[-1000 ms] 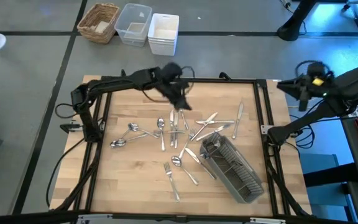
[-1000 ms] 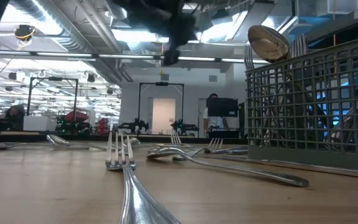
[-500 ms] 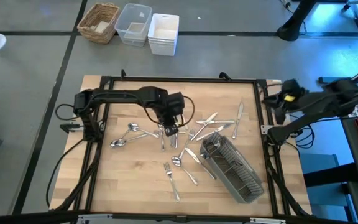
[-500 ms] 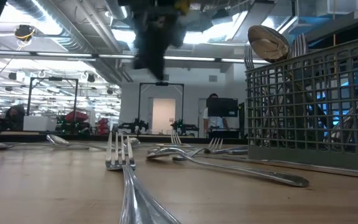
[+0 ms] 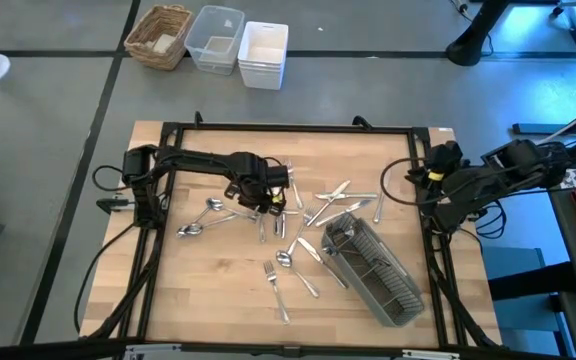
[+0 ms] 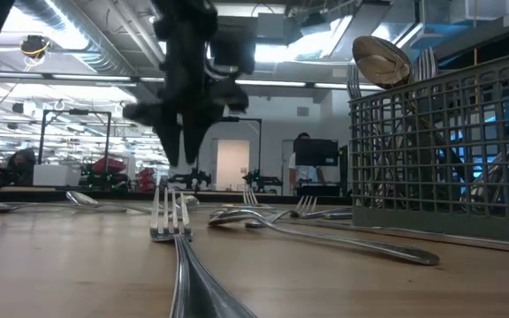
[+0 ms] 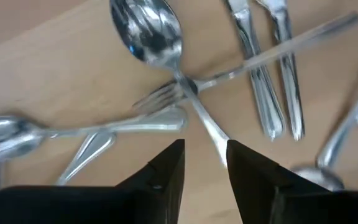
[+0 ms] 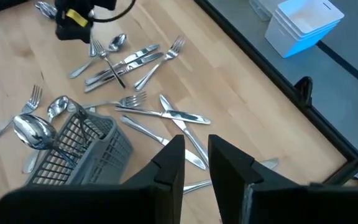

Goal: Sort silverware
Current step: Put the silver spoon into the gray silverware basket

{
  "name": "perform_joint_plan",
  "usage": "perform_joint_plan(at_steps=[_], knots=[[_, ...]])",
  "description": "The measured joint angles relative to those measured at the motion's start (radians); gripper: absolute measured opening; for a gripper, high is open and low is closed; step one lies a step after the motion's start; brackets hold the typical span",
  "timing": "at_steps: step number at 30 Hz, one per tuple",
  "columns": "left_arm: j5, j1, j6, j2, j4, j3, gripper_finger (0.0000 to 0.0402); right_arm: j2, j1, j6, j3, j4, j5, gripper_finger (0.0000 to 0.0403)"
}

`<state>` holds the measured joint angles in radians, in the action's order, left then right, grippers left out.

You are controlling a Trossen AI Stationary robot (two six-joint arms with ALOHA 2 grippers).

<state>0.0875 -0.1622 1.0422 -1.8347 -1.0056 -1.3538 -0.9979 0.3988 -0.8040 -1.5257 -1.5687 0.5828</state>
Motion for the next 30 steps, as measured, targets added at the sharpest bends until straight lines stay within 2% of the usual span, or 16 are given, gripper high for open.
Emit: perform_joint_plan(at_steps=[5,10,15,21,26,30], knots=[[-0.002,-0.026,0.056,0.000,0.184,0.108,0.0104,-0.001,0.000,0.000,0.000,0.000,0.000,0.0072],[-0.003,-0.039,0.076,0.000,0.266,0.181,0.0106,0.001,0.000,0.000,0.000,-0.002,0.000,0.0072],[-0.004,-0.044,0.108,0.000,0.275,0.221,0.0106,0.001,0.000,0.001,0.000,-0.002,0.000,0.0072],[-0.011,-0.035,0.152,0.003,0.377,0.263,0.0106,0.001,0.000,0.001,0.000,-0.002,0.010,0.0072],[-0.062,-0.034,0.167,0.003,0.394,0.266,0.0106,0.001,0.000,0.002,0.000,-0.002,0.011,0.0072],[-0.113,-0.034,0.164,0.003,0.392,0.266,0.0087,0.001,0.000,0.002,0.000,-0.002,0.011,0.0072]])
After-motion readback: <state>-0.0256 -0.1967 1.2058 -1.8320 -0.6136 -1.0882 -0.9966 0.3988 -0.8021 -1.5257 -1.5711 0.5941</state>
